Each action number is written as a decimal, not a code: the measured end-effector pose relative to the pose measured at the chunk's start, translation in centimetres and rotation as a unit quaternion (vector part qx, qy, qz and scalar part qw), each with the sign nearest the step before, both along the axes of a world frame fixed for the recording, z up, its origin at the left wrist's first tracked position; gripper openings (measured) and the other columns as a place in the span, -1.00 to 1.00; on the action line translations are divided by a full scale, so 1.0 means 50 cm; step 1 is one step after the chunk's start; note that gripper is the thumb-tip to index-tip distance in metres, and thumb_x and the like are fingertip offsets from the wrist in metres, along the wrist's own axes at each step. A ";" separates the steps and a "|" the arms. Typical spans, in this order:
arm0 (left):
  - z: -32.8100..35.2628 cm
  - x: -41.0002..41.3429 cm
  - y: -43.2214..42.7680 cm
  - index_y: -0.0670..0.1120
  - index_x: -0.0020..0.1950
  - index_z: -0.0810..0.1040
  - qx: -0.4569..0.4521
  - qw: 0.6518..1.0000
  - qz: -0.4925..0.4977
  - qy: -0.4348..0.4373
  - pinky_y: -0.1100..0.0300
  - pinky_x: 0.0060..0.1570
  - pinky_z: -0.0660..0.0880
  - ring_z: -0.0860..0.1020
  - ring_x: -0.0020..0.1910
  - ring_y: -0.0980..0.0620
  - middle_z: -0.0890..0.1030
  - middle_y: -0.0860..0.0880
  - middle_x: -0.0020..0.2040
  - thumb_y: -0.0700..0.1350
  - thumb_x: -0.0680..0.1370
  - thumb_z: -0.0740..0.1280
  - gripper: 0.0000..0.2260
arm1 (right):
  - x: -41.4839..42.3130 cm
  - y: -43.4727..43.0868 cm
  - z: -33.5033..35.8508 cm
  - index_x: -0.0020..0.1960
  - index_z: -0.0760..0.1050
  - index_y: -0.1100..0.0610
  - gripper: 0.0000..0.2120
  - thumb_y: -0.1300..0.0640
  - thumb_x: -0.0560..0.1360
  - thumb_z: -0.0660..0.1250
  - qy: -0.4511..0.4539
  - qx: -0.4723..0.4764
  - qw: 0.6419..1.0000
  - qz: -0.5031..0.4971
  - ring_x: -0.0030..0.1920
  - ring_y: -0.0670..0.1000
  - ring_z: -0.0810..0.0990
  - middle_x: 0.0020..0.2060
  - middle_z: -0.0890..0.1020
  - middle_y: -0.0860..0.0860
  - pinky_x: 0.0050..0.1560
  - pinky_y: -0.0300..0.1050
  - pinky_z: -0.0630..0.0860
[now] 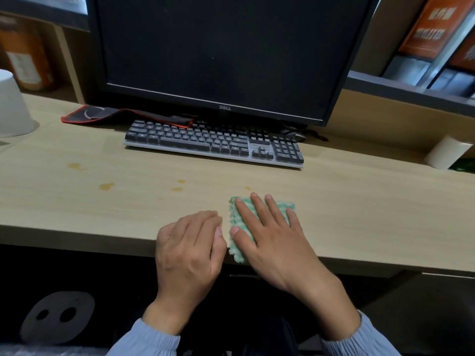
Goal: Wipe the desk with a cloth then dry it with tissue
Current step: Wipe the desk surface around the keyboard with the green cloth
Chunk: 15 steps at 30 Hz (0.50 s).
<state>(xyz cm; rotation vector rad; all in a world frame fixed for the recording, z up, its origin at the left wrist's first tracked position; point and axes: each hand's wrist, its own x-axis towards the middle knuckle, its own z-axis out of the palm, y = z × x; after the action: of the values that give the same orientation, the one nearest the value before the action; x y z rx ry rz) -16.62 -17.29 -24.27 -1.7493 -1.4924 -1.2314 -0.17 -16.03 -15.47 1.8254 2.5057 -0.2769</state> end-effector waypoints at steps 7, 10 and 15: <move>-0.016 -0.001 0.003 -0.09 0.13 0.74 0.021 1.000 -0.005 0.006 0.07 0.17 0.39 0.70 0.16 -0.01 0.74 0.02 0.16 -0.09 0.69 0.26 -0.75 | -0.029 0.127 0.005 0.65 -0.29 -0.22 -0.38 -0.31 0.66 -0.19 -0.017 -0.042 0.999 -0.008 0.61 0.02 -0.40 0.65 -0.30 -0.09 0.56 0.26 -0.35; -0.019 0.000 0.003 -0.09 0.13 0.75 0.022 1.000 -0.005 0.005 0.06 0.17 0.40 0.70 0.16 -0.02 0.74 0.01 0.16 -0.09 0.70 0.26 -0.74 | -0.044 0.176 0.008 0.66 -0.28 -0.20 -0.37 -0.32 0.66 -0.19 -0.017 -0.039 0.999 -0.001 0.62 0.05 -0.38 0.65 -0.28 -0.06 0.56 0.28 -0.33; -0.017 -0.006 0.004 -0.10 0.12 0.75 0.028 1.000 -0.012 0.008 0.03 0.15 0.44 0.71 0.16 -0.03 0.74 -0.01 0.16 -0.10 0.69 0.27 -0.75 | -0.052 0.226 0.017 0.67 -0.23 -0.18 -0.36 -0.33 0.66 -0.17 -0.021 -0.040 0.999 0.008 0.63 0.06 -0.33 0.67 -0.24 -0.05 0.57 0.28 -0.29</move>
<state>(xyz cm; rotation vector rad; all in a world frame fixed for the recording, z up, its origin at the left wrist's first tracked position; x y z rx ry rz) -16.93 -17.07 -25.12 -1.7420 -1.4177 -1.2558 -2.76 -4.71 -14.63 1.7632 2.4440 -0.3296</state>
